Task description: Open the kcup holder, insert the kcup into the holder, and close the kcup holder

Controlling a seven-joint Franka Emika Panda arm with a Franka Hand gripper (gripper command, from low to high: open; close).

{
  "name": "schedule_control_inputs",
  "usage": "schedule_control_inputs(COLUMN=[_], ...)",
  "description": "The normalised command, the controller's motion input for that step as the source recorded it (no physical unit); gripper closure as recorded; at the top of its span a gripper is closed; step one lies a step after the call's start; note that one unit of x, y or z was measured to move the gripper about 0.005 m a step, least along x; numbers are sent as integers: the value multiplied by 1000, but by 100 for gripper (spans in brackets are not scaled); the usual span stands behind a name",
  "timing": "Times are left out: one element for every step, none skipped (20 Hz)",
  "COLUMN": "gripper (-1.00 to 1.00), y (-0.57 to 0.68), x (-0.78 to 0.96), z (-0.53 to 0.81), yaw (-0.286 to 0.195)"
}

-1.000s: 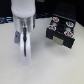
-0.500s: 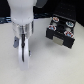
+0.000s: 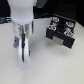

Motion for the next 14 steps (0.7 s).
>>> schedule_control_inputs(gripper=[100, 100, 100, 100, 100, 100, 100, 100, 100, 100, 100, 100, 100, 100], y=[19, 13, 58, 137, 197, 129, 186, 231, 317, 343, 384, 419, 442, 442], x=[26, 13, 10, 3, 18, -4, 10, 23, 29, 22, 25, 23, 22, 26], z=[58, 31, 124, 413, 561, 527, 599, 658, 790, 834, 883, 888, 927, 915], yaw=[-30, -16, -22, -39, -49, -23, -66, -82, -78, -83, -69, -63, -57, -51])
